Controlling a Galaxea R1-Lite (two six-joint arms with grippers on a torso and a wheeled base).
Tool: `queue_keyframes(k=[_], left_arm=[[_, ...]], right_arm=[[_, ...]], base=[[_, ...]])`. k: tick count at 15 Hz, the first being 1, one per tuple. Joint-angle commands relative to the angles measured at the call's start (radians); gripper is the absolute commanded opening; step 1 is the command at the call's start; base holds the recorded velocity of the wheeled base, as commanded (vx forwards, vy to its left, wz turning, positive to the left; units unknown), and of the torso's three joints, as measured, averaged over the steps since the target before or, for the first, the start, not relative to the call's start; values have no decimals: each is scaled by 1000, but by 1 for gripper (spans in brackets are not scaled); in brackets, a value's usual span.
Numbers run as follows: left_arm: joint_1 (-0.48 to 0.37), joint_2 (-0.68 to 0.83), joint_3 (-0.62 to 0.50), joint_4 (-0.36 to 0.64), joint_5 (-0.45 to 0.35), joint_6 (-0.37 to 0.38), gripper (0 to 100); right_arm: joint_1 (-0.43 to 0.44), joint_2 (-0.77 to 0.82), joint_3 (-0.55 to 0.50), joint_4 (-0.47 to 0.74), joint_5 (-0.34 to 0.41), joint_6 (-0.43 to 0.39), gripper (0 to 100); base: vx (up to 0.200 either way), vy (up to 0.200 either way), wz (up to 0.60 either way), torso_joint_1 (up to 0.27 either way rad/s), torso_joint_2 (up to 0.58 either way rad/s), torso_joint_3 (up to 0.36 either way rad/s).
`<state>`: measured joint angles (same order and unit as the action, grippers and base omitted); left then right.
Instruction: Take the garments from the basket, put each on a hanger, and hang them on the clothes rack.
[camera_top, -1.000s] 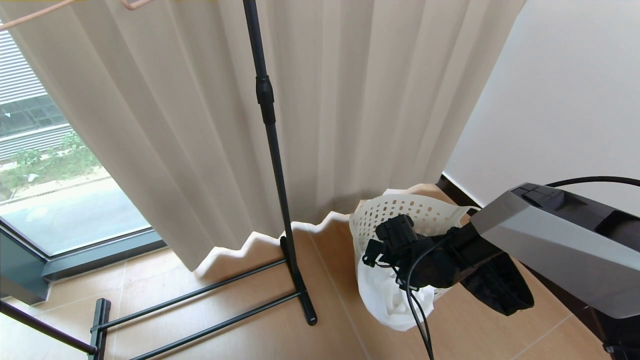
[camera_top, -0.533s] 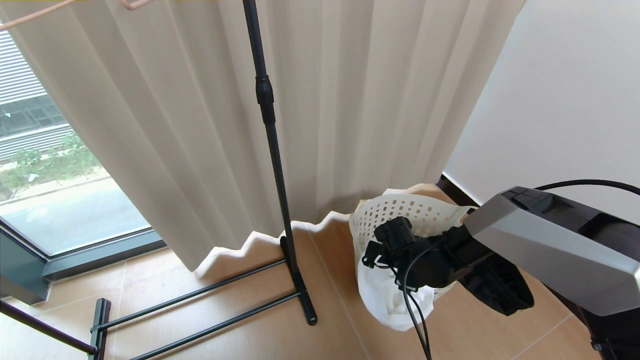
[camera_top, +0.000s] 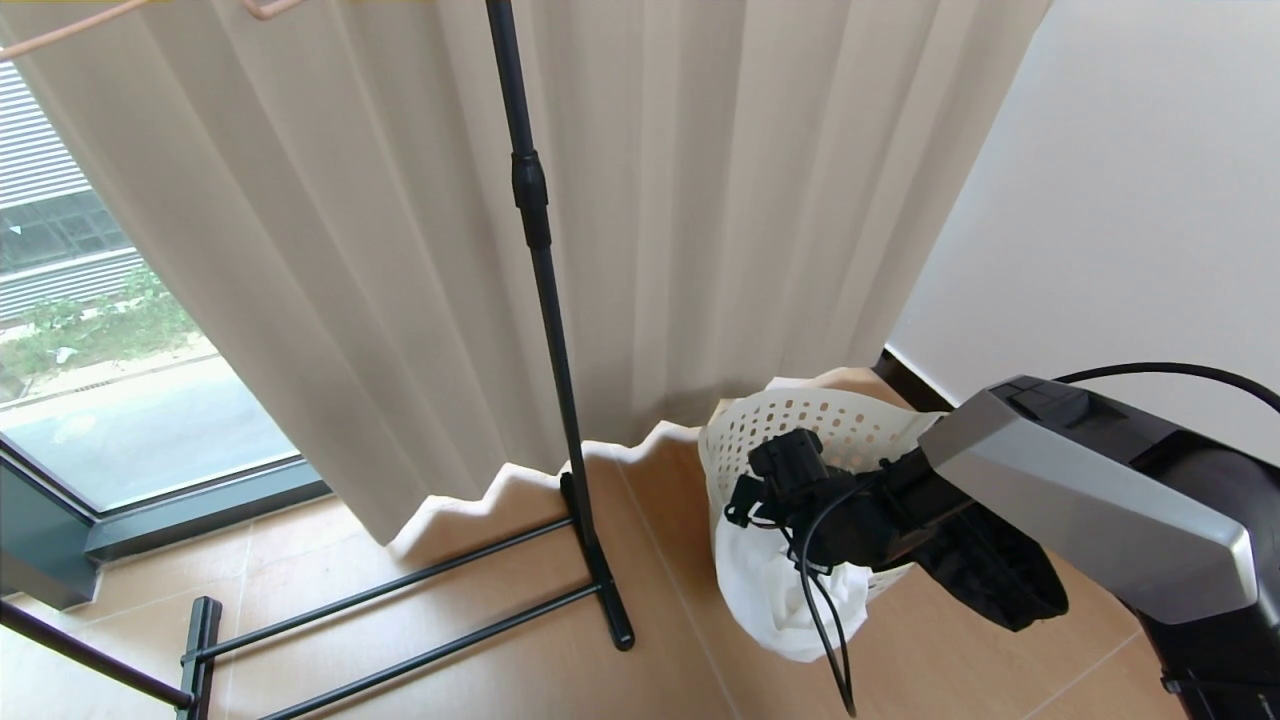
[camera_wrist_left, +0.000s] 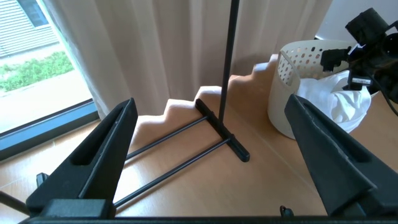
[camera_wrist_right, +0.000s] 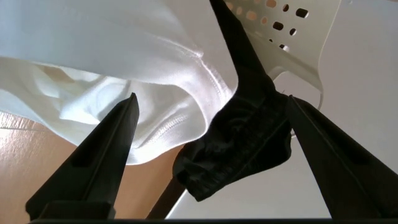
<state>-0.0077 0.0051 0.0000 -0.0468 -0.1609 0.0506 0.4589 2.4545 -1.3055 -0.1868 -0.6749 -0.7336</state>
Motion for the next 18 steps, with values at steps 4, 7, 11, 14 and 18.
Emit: queue_keyframes(k=[4, 7, 11, 14, 18], left_arm=[[0, -1, 0, -1, 0, 0, 100], [0, -1, 0, -1, 0, 0, 100], [0, -1, 0, -1, 0, 0, 100], [2, -1, 0, -1, 0, 0, 100], [0, -1, 0, -1, 0, 0, 100]], right_arm=[[-3, 21, -27, 0, 0, 0, 100], [-8, 32, -37, 0, 0, 0, 0], [-8, 32, -35, -2, 0, 2, 0], [-6, 24, -23, -2, 1, 8, 0], [3, -22, 34, -5, 3, 51, 0]], base=[[0, 0, 0, 0, 0, 0], [0, 0, 0, 0, 0, 0], [0, 0, 0, 0, 0, 0], [0, 0, 0, 0, 0, 0], [0, 0, 0, 0, 0, 0]])
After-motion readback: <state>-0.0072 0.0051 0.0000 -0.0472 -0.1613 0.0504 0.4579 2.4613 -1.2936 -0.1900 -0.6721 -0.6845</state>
